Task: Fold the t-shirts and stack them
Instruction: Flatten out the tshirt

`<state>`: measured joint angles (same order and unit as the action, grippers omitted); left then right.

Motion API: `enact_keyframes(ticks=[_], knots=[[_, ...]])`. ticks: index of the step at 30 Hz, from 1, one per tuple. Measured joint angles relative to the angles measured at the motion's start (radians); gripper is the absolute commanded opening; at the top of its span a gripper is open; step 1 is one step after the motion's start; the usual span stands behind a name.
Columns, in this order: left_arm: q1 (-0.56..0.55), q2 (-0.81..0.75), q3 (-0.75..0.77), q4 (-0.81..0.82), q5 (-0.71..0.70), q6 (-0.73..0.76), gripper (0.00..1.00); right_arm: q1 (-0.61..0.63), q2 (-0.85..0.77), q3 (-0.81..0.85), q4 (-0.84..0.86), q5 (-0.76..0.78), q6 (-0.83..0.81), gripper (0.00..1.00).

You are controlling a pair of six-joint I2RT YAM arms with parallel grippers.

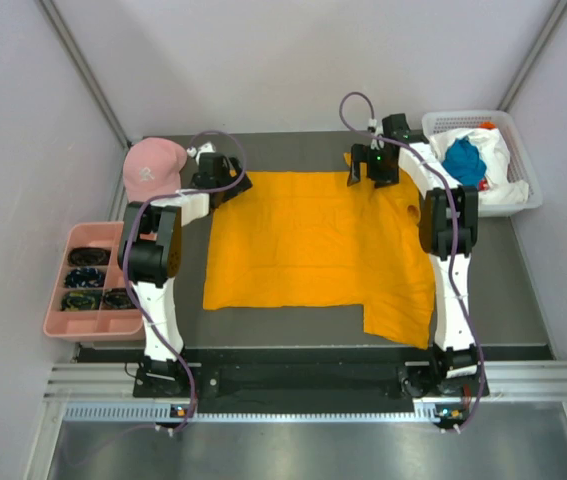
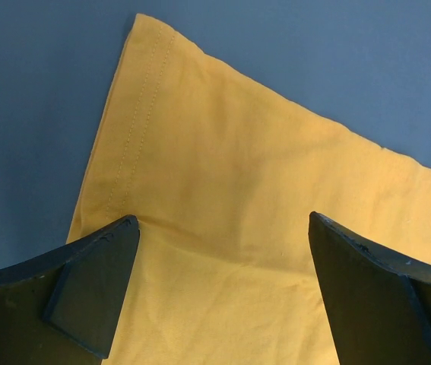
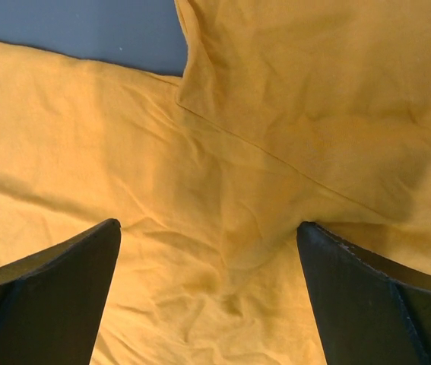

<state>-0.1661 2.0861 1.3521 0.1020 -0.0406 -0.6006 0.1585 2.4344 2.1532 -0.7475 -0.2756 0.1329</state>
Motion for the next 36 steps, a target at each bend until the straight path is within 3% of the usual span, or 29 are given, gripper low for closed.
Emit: enact_keyframes(ticks=[20, 27, 36], knots=[[0.019, -0.01, -0.007, -0.009, -0.001, -0.098, 0.99, -0.004, 0.064, 0.095, -0.016, -0.128, 0.005, 0.99], [0.035, -0.079, -0.099, 0.009, 0.004, -0.063, 0.99, 0.002, -0.062, -0.119, 0.085, -0.077, 0.006, 0.99], [0.037, -0.106, -0.079, -0.058, 0.001, 0.002, 0.99, 0.002, -0.225, -0.209, 0.108, -0.019, -0.007, 0.99]])
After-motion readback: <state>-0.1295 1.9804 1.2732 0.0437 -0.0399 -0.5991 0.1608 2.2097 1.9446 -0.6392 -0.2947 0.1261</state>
